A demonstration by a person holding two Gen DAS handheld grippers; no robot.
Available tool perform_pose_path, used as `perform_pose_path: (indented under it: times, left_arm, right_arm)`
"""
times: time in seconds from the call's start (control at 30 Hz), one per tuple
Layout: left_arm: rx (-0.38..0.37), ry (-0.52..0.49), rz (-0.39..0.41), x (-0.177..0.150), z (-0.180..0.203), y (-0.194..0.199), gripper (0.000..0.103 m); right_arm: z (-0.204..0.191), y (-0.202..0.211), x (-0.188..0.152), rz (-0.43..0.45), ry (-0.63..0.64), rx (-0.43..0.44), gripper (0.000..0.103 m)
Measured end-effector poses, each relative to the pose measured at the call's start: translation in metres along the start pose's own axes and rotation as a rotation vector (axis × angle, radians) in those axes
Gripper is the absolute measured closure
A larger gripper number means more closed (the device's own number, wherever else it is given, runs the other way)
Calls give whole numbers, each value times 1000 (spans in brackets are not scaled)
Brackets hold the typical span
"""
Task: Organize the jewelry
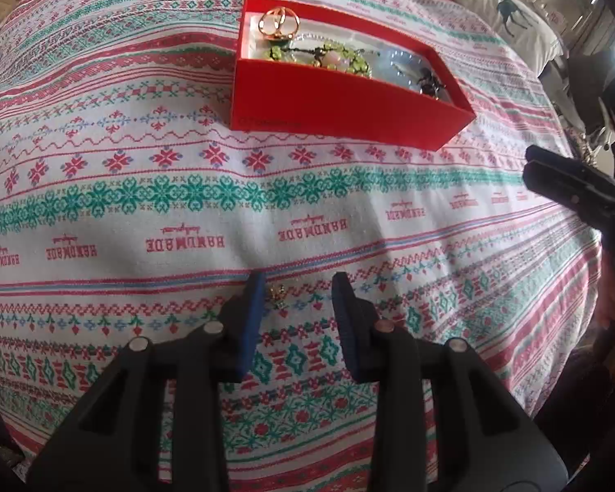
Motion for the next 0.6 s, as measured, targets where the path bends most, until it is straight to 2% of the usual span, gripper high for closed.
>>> perform_pose_path:
  times: [0.07, 0.13, 0.17, 0.37, 0.6]
  left_arm:
    - [30, -9, -8, -1, 1, -2, 75]
    - [61, -16, -19, -2, 0, -3, 85]
    - [77, -12, -22, -1, -1, -4, 94]
    - [23, 21, -20, 0, 0, 1, 97]
    - [-20, 23, 53, 18, 10, 28, 97]
  right_arm:
    - [1, 0, 0, -1, -4, -2, 39]
    - [2, -1, -1, -3, -11, -3, 39]
    - [3, -1, -1, -6, -15, -1, 39]
    - [4, -2, -1, -7, -22, -4, 39]
    - [3, 4, 3, 9, -35, 7, 39]
Point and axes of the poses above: each gripper's, at about its wrist camera, not at the fingertips, and y roughly against the way its jaws point, z to its right, x to its top, the point moved 7 cm from there along -y, roughly the way its jaws point, and after that the axes turned 1 degree about -x, right-handed, at the moved point
